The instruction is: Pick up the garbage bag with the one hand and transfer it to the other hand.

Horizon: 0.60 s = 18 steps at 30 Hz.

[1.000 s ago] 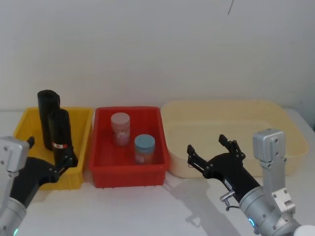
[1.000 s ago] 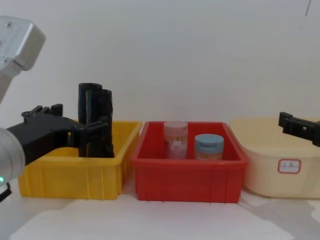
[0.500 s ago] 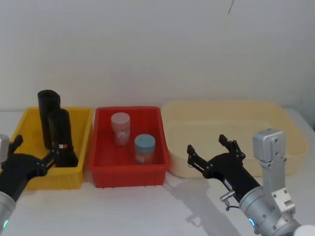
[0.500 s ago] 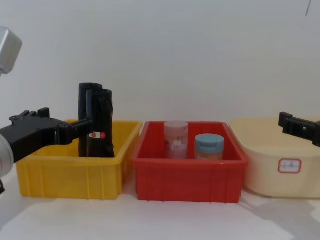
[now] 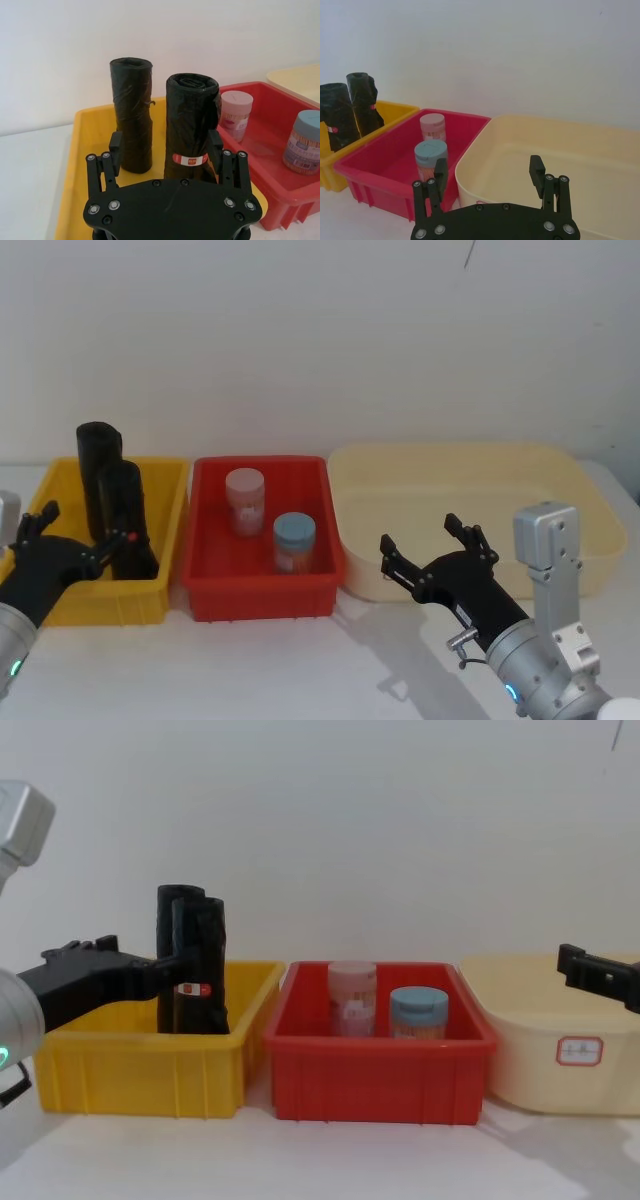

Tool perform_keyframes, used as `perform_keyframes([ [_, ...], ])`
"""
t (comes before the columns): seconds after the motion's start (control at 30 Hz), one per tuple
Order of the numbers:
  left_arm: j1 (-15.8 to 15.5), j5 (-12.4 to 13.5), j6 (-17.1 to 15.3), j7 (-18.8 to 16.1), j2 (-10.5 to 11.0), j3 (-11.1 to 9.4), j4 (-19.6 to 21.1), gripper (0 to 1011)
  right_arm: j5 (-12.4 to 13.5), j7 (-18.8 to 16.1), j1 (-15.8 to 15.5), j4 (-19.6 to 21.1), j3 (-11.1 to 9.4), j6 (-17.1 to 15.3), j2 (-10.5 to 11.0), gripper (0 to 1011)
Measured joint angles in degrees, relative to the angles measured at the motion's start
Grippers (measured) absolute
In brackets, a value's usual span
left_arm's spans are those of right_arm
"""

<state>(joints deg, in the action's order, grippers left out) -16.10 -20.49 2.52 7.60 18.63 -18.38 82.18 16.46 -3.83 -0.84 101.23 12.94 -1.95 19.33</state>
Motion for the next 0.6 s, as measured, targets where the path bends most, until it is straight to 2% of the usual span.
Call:
perform_keyframes([
  [0.23, -2.3, -0.7, -0.4, 2.9, -0.6, -0.5, -2.4, 1000, 0.0, 0.0, 0.0, 0.0, 0.0, 0.0, 0.0, 1001],
  [0.6, -4.0, -1.5, -1.5, 6.1, -1.3, -1.0, -3.4, 1000, 0.0, 0.0, 0.0, 0.0, 0.0, 0.0, 0.0, 1001],
])
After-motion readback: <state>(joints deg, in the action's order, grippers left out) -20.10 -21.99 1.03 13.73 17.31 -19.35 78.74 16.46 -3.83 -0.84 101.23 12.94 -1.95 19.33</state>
